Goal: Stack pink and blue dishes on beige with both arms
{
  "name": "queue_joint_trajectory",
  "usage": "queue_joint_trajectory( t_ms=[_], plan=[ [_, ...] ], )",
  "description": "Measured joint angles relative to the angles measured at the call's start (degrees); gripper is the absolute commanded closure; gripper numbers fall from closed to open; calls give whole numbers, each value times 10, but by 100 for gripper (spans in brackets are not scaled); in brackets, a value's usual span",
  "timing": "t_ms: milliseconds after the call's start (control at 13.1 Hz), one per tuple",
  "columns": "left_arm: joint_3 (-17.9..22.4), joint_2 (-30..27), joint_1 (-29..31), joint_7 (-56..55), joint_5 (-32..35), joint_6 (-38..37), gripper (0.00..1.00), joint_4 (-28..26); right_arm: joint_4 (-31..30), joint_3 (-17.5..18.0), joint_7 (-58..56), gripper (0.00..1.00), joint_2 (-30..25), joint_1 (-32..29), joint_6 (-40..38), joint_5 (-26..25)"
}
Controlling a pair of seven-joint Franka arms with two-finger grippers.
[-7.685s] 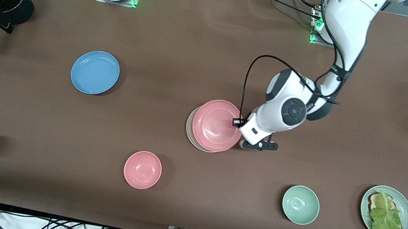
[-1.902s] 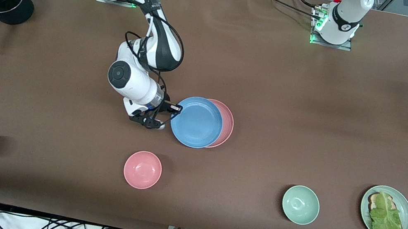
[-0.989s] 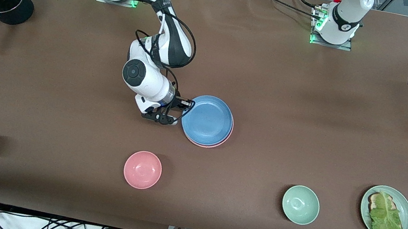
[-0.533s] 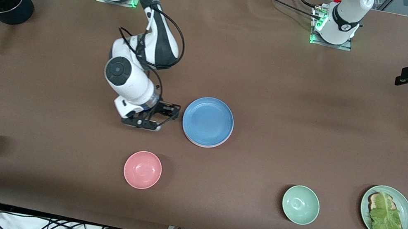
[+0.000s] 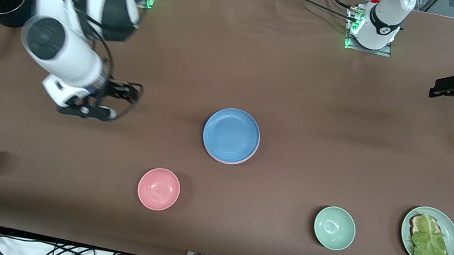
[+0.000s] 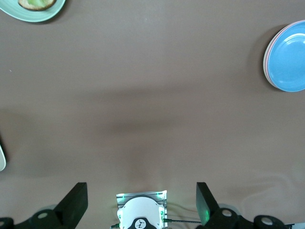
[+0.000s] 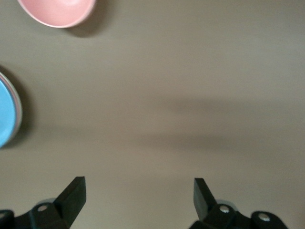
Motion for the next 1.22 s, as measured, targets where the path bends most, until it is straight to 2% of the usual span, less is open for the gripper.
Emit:
queue_joint_trajectory(
  t_ms=[304,457,533,685,913,1217],
  plan=[
    [0,8,0,0,0,6,0,-9,14,-59,-62,0,-92,-2,-136,-45],
    [0,12,0,0,0,6,0,-9,30,-59,-69,0,-113,-27,-150,-53],
    [0,13,0,0,0,7,0,-9,36,-46,-70,0,-118,-56,-147,-54],
    [0,13,0,0,0,7,0,-9,42,14,-78,0,-131,-138,-148,-55],
    [1,14,4,0,0,8,0,-9,25,135,-75,0,-154,-250,-153,-61],
    [1,19,4,0,0,8,0,-9,-72,237,-72,0,-215,-353,-80,-72]
  ],
)
